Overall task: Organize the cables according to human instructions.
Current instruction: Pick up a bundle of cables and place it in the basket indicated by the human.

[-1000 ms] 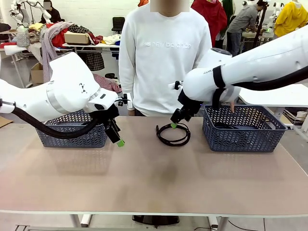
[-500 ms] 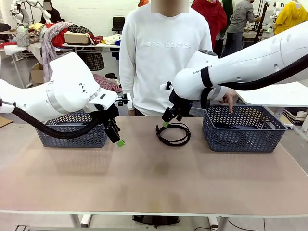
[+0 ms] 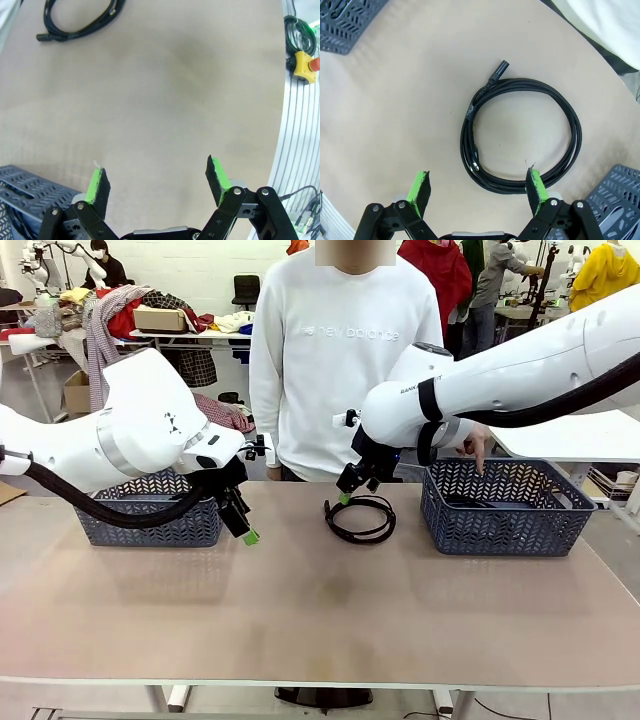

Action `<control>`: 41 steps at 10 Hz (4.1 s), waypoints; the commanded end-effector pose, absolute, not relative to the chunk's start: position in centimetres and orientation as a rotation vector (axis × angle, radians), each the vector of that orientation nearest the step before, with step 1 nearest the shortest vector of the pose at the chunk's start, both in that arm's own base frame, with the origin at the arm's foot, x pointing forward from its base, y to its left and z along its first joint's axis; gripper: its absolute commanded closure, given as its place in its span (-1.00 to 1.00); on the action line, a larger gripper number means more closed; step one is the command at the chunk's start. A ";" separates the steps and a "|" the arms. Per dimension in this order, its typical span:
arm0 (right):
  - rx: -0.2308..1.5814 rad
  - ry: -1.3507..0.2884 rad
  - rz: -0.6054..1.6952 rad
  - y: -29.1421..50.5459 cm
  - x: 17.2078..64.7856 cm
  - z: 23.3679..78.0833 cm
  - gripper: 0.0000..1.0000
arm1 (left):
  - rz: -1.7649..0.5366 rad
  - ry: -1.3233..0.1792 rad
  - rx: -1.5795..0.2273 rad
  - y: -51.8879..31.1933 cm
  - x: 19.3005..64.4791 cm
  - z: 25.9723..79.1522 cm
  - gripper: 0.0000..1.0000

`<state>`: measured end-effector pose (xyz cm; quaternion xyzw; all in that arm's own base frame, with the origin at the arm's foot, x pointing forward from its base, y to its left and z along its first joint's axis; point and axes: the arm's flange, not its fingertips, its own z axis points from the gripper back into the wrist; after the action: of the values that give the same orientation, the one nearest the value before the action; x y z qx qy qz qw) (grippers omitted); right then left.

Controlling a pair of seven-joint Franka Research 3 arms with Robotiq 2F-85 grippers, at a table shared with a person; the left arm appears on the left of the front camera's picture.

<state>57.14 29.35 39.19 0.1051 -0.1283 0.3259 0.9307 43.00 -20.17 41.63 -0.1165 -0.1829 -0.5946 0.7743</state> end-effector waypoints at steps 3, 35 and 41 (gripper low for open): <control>0.193 -0.254 0.589 30.2 57.7 37.9 -1.00 | -1.303 -0.391 -0.252 -19.9 43.1 41.8 -1.00; 0.028 -0.060 0.564 37.7 61.8 30.7 0.09 | -1.303 -0.391 -0.252 -19.9 43.1 41.8 -1.00; 0.056 -0.074 0.556 37.4 61.7 30.8 1.00 | -1.303 -0.391 -0.252 -19.9 43.1 41.8 -1.00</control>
<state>61.54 37.07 30.78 0.0335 -0.0323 0.2897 0.9560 42.99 -20.21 41.65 -0.1167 -0.1830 -0.5949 0.7740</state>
